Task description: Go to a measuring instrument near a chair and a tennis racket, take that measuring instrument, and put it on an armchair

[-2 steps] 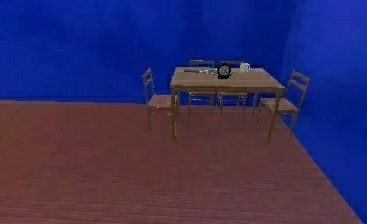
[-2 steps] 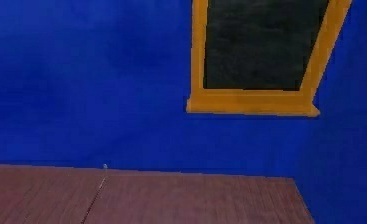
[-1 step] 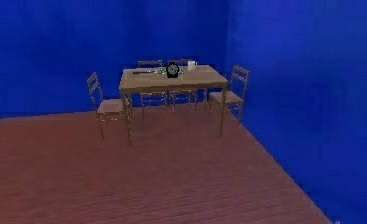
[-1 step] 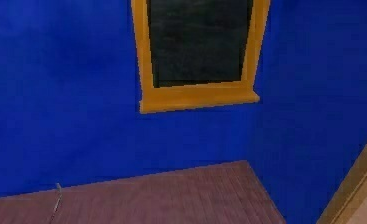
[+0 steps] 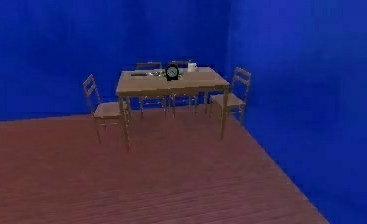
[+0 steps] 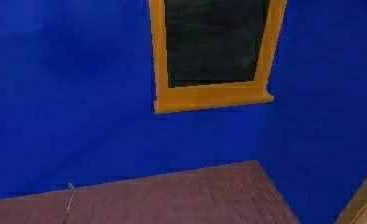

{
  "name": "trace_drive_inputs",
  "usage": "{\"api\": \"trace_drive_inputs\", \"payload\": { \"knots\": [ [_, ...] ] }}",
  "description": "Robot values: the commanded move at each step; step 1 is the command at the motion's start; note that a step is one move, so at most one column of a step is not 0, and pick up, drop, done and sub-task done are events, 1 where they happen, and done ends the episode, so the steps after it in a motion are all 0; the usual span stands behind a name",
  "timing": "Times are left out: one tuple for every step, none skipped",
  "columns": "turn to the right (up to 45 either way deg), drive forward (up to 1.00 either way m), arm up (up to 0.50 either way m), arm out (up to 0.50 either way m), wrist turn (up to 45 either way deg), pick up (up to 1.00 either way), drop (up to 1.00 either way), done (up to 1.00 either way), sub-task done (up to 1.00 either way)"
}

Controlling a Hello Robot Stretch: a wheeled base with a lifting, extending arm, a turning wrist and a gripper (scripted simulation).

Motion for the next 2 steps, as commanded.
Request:
{"api": "trace_drive_inputs", "payload": {
  "knots": [
    [-39.0,0.00,0.00,0.00,0.0,0.00,0.00,0.00,0.00],
    [0.0,0.50,0.00,0.00,0.0,0.00,0.00,0.00,0.00]
  ]
}}
